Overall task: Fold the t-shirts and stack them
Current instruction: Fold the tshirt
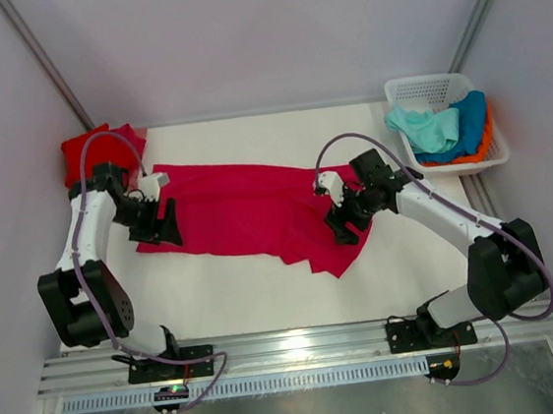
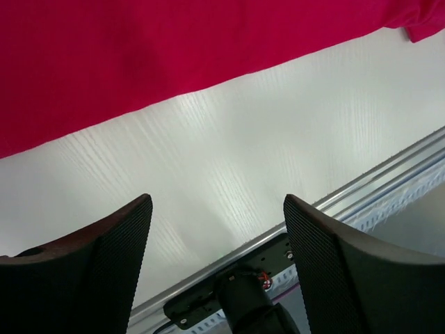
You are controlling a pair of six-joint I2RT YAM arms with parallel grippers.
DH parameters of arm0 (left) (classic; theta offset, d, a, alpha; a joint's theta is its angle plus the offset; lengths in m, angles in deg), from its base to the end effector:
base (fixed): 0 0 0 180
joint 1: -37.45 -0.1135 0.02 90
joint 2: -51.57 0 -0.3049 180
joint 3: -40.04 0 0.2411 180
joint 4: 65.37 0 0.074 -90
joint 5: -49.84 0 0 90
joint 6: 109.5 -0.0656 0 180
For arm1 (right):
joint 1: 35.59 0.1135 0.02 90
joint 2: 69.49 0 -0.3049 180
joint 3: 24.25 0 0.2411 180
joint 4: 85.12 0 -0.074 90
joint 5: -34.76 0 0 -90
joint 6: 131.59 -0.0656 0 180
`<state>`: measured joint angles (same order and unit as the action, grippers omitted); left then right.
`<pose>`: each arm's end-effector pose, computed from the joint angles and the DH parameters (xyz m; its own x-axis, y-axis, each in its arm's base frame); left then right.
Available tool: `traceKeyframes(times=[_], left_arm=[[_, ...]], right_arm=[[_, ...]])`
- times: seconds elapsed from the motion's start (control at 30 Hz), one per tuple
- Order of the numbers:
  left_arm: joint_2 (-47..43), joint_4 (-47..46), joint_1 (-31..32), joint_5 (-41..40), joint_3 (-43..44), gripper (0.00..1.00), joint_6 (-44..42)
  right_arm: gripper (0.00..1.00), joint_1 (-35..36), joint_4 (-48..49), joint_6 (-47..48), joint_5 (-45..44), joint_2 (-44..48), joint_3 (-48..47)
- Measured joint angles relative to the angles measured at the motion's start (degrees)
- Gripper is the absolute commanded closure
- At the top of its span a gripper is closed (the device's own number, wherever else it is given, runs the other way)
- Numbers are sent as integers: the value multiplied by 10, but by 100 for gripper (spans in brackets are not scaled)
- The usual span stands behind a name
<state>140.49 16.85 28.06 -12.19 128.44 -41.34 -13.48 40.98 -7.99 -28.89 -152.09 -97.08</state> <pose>0.2734 0.0140 0.2853 -0.9403 0.1775 -0.2904 0.2846 0.8780 -0.3848 0.2459 0.1313 0.2559 -0.4040 -0.6994 -0.5896 -0.8924 0.4431 0.0859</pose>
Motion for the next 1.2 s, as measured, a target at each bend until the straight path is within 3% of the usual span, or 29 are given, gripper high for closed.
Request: traceKeyframes(times=[0.23,0.6,0.93,1.0,1.2], left_arm=[[-66,-85,-41,0,-80,21,-6],[-15,-195,-201,82,-100,23,46],[41,-239,-200,52,-115,24,68],[49,-246,-200,37,-115,24,75],[51,-268,-200,-7,-116,24,91]], right_arm=[[20,0,0,24,-5,60,31],[20,0,-60,101,-1,48,31],[18,19,-77,106,30,30,31],[1,26,-62,85,22,4,30],[1,29,-7,12,-12,-38,30]])
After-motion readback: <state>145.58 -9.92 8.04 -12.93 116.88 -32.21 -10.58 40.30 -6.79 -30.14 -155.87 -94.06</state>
